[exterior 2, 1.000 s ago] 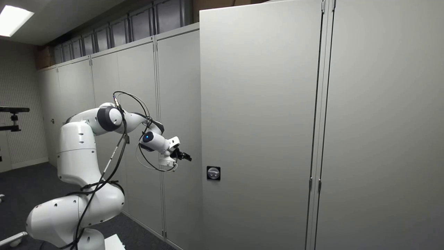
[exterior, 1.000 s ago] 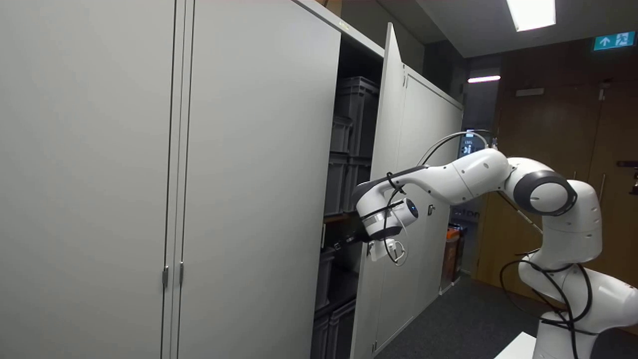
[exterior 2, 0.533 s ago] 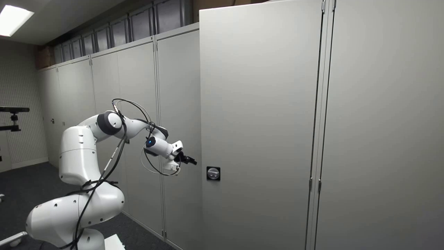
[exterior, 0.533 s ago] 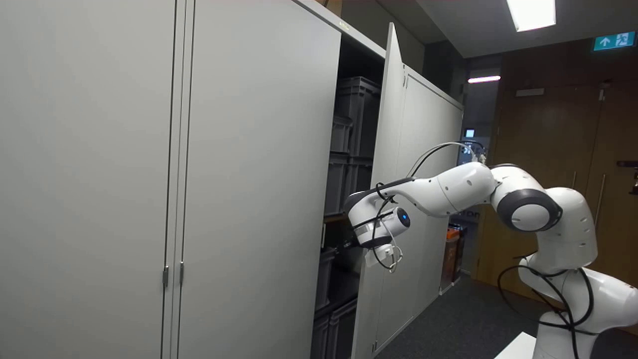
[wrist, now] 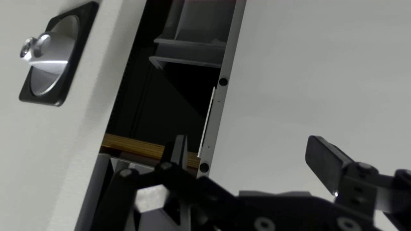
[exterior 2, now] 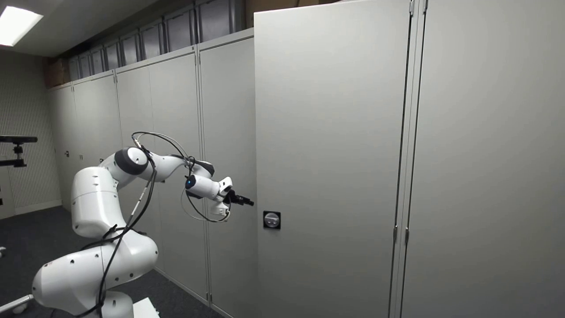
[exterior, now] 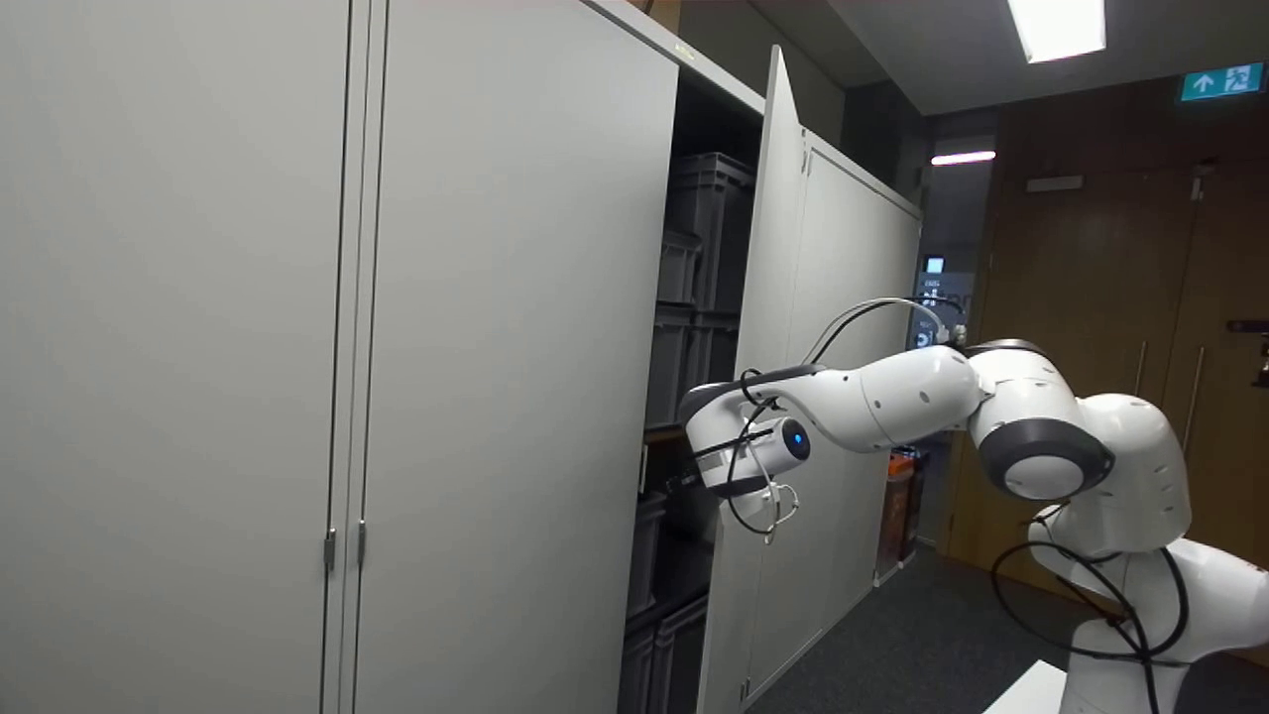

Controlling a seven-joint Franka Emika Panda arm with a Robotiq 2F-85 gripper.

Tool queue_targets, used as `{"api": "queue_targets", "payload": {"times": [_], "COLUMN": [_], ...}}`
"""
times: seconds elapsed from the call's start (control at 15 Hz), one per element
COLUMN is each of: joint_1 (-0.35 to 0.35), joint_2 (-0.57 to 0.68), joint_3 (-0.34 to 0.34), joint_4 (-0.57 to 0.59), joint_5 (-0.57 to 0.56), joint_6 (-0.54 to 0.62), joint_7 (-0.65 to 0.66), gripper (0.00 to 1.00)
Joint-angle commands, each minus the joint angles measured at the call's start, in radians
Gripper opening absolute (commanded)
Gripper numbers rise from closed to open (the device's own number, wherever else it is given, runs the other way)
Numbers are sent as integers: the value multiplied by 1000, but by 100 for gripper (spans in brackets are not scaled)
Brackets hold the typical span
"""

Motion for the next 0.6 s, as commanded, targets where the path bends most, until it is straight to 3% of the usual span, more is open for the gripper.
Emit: {"api": "queue_targets", "payload": {"times": [0.0, 0.53], "joint_1": [37, 47], "joint_2": [-88, -189], "joint_3": [-99, -189], "joint_4": [35, 42], "joint_5": [98, 186], "joint_6": [2, 2], "joint_7": [-35, -57], "gripper": [100, 100]}}
